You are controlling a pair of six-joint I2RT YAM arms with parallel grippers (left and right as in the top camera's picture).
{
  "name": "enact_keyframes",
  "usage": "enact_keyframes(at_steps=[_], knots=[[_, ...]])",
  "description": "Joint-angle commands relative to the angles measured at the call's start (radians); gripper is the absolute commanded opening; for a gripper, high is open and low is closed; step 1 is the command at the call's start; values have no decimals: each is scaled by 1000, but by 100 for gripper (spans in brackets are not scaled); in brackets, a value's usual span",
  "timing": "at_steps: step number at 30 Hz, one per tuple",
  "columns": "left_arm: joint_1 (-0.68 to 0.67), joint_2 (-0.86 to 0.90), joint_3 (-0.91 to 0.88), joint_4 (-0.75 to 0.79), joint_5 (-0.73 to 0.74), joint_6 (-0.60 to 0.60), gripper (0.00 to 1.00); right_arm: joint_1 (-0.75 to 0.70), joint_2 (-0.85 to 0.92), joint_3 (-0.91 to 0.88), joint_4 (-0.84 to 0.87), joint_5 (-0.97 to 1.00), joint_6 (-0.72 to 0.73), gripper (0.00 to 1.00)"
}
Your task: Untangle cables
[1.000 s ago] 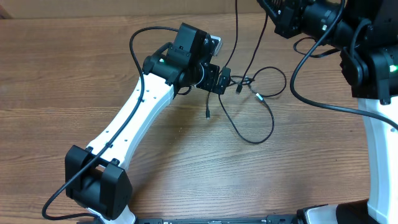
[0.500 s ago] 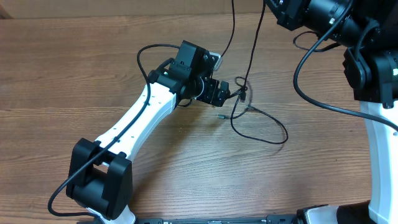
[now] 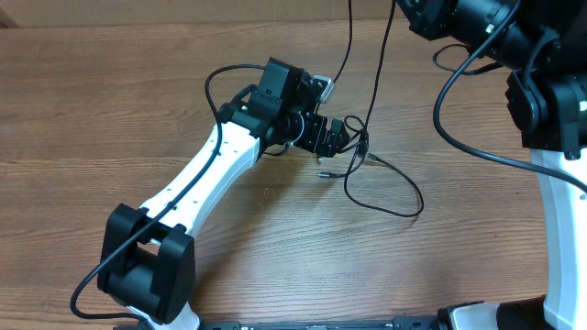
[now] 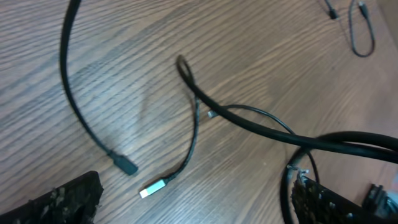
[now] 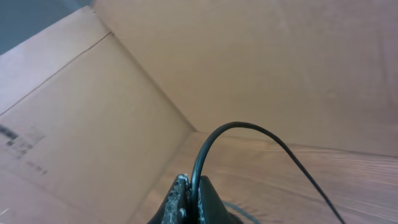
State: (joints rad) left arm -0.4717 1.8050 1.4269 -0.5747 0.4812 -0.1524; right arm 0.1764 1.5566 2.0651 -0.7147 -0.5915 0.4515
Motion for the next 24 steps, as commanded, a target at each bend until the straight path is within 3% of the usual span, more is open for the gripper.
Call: enact_keyframes(at_steps=[1,24], knots=[[2,-54,5,5,67,18,97,-4,-18,23,-6,84,-10,4],[0,-116,5,3,124,18,98,-2,63,23,85,172,64,4]])
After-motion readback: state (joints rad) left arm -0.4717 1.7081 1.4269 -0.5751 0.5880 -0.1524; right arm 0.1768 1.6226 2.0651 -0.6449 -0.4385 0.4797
